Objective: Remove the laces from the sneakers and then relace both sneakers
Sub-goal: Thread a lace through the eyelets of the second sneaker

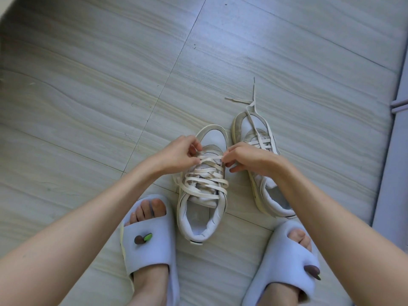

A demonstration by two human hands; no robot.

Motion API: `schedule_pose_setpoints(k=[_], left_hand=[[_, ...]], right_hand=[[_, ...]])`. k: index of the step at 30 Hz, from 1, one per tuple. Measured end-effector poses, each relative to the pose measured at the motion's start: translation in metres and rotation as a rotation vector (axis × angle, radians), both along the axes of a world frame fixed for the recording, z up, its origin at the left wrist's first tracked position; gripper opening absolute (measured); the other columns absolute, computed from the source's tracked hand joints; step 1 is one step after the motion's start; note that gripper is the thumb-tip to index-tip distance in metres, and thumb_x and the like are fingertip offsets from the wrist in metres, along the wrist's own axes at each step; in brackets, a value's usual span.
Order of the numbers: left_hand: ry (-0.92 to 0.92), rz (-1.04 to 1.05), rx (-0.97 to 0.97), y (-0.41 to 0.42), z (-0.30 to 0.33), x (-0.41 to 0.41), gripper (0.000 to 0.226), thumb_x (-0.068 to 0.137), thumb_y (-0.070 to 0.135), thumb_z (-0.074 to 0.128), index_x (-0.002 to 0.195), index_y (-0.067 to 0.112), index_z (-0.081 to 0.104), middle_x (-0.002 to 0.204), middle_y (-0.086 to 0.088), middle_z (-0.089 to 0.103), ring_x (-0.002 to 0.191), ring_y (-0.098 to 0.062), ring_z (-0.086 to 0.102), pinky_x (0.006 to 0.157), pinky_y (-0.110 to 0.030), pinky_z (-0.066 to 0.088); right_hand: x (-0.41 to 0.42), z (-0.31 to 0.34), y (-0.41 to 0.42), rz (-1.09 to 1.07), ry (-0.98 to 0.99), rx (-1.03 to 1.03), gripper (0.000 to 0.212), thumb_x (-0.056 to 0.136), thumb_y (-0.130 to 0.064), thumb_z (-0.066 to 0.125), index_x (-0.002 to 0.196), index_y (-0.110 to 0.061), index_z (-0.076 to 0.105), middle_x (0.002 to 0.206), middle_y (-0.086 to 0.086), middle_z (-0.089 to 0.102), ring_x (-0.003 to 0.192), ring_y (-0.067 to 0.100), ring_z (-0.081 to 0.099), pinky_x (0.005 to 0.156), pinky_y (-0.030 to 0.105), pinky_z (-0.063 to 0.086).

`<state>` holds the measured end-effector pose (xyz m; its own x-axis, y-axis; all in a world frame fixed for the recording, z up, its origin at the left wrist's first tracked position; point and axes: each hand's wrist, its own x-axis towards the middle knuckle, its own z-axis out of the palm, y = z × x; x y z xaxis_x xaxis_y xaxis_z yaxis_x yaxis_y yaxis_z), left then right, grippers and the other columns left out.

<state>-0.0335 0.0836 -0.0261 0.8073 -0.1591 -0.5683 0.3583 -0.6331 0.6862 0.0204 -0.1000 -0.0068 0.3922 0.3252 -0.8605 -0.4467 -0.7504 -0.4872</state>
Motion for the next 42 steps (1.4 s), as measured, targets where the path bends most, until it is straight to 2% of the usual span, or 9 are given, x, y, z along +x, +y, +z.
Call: schedule_pose_setpoints(k=[6,8,12,16,22,28,34,38,42], left_hand=[[0.017,0.112,0.11,-0.016,-0.005,-0.013,0.051,0.077,0.029,0.072,0.12,0.017,0.048,0.117,-0.005,0.037,0.115,-0.022,0.038,0.096,-0.027,0.031],[0.007,0.158,0.173,-0.02,-0.006,-0.017,0.06,0.076,0.031,0.072,0.125,0.016,0.042,0.123,-0.008,0.035,0.119,-0.025,0.034,0.093,-0.026,0.028],[0.107,0.33,0.144,-0.024,-0.009,-0.026,0.071,0.077,0.036,0.068,0.132,0.012,0.031,0.13,-0.01,0.037,0.122,-0.027,0.039,0.09,-0.028,0.033],[0.157,0.308,0.144,-0.023,-0.009,-0.027,0.056,0.079,0.038,0.061,0.125,0.014,0.042,0.117,-0.008,0.06,0.109,-0.028,0.053,0.079,-0.03,0.042],[0.195,0.331,0.159,-0.02,-0.003,-0.023,0.045,0.078,0.029,0.06,0.118,0.013,0.049,0.111,-0.011,0.061,0.104,-0.029,0.055,0.085,-0.036,0.048],[0.217,0.336,0.081,-0.013,-0.001,-0.022,0.049,0.078,0.023,0.059,0.125,0.014,0.05,0.11,-0.009,0.064,0.102,-0.028,0.058,0.087,-0.038,0.049],[0.206,0.28,-0.09,0.004,0.003,-0.025,0.056,0.065,0.03,0.057,0.121,0.022,0.058,0.096,0.003,0.072,0.085,-0.017,0.066,0.08,-0.036,0.053],[0.203,0.259,-0.135,0.01,0.001,-0.025,0.039,0.077,0.019,0.058,0.116,0.025,0.059,0.095,0.003,0.073,0.085,-0.021,0.069,0.083,-0.042,0.054],[0.212,0.254,-0.167,0.011,0.0,-0.023,0.049,0.084,0.014,0.059,0.132,0.018,0.051,0.101,0.002,0.072,0.087,-0.027,0.069,0.084,-0.047,0.054]], right_hand=[[-0.012,0.002,0.006,-0.254,-0.11,0.022,0.009,0.088,-0.013,0.061,0.081,-0.01,0.056,0.086,0.007,0.056,0.082,0.013,0.055,0.077,0.028,0.054],[-0.023,-0.002,0.005,-0.303,-0.16,-0.03,0.015,0.085,-0.017,0.067,0.083,-0.012,0.053,0.085,0.004,0.056,0.081,0.012,0.057,0.071,0.028,0.056],[-0.042,-0.01,0.012,-0.307,-0.111,-0.112,0.022,0.086,-0.031,0.066,0.085,-0.009,0.063,0.069,-0.002,0.054,0.058,0.008,0.054,0.048,0.02,0.049],[-0.043,-0.014,0.024,-0.252,-0.18,-0.217,0.021,0.083,-0.03,0.063,0.072,-0.013,0.058,0.068,0.002,0.055,0.062,0.017,0.054,0.053,0.024,0.046],[-0.046,-0.013,0.024,-0.147,-0.205,-0.2,0.016,0.08,-0.017,0.057,0.066,-0.014,0.052,0.062,0.001,0.052,0.061,0.02,0.05,0.058,0.027,0.043],[-0.053,-0.016,0.024,-0.114,-0.326,-0.326,0.03,0.089,-0.023,0.043,0.101,-0.001,0.06,0.104,0.018,0.062,0.096,0.034,0.059,0.07,0.029,0.039],[-0.048,-0.014,0.013,-0.138,-0.256,-0.189,0.029,0.087,-0.013,0.043,0.09,0.009,0.062,0.086,0.02,0.066,0.085,0.035,0.064,0.081,0.047,0.054],[-0.048,-0.012,0.01,-0.147,-0.244,-0.134,0.03,0.088,-0.01,0.041,0.088,0.016,0.057,0.076,0.019,0.061,0.071,0.024,0.055,0.08,0.049,0.052],[-0.049,-0.007,0.006,-0.259,-0.133,-0.018,0.028,0.087,0.002,0.038,0.096,0.025,0.051,0.078,0.02,0.056,0.073,0.024,0.053,0.081,0.045,0.055]])
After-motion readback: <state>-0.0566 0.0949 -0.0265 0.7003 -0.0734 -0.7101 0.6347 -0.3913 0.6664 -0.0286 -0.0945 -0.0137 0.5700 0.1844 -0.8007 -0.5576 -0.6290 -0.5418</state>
